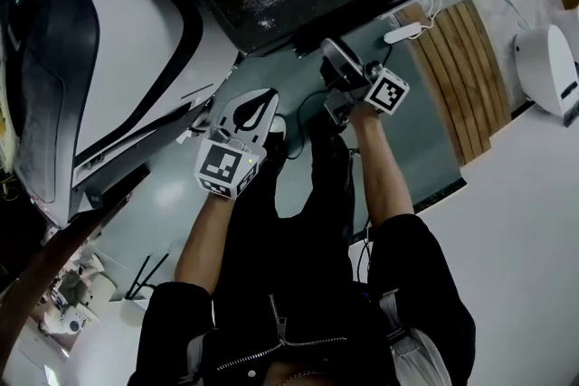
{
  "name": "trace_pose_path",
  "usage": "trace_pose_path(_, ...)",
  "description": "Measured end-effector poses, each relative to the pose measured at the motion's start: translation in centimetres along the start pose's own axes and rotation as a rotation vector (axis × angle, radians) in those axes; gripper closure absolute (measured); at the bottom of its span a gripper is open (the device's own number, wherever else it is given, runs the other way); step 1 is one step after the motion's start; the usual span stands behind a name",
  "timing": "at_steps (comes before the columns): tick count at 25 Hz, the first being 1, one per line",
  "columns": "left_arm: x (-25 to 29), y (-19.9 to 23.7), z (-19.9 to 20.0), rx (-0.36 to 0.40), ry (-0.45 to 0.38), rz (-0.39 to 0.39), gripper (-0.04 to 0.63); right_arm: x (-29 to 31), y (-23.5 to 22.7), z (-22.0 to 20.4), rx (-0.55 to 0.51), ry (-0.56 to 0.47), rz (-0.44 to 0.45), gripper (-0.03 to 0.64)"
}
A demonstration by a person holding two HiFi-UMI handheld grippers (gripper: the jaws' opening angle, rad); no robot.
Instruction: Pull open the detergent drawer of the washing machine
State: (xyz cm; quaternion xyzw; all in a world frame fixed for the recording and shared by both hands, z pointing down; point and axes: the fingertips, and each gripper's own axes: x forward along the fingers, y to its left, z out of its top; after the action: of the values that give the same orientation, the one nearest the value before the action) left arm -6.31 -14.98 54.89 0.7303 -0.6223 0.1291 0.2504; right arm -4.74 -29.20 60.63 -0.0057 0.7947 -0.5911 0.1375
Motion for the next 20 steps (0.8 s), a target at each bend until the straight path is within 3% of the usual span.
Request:
trace_pose_path(7, -1.8, 1.1, -1.6, -0.021, 0.011, 0.031, 0.574, 1.6, -1.0, 1.7, 0.107, -0.087, 0.105, 0.293)
trace_pose_path(13, -2.6, 1.8, -2.2, -0.038, 0.004, 0.039, 0.574, 3.1, -1.3, 2.2, 0.155, -0.094, 0.179, 0.287)
trace_pose_path(20, -2.8, 1.7, -2.5, -0.051, -0.003, 0.04, 0.574, 3.0, -1.3, 2.4, 0.167, -0.132, 0.167, 0.288)
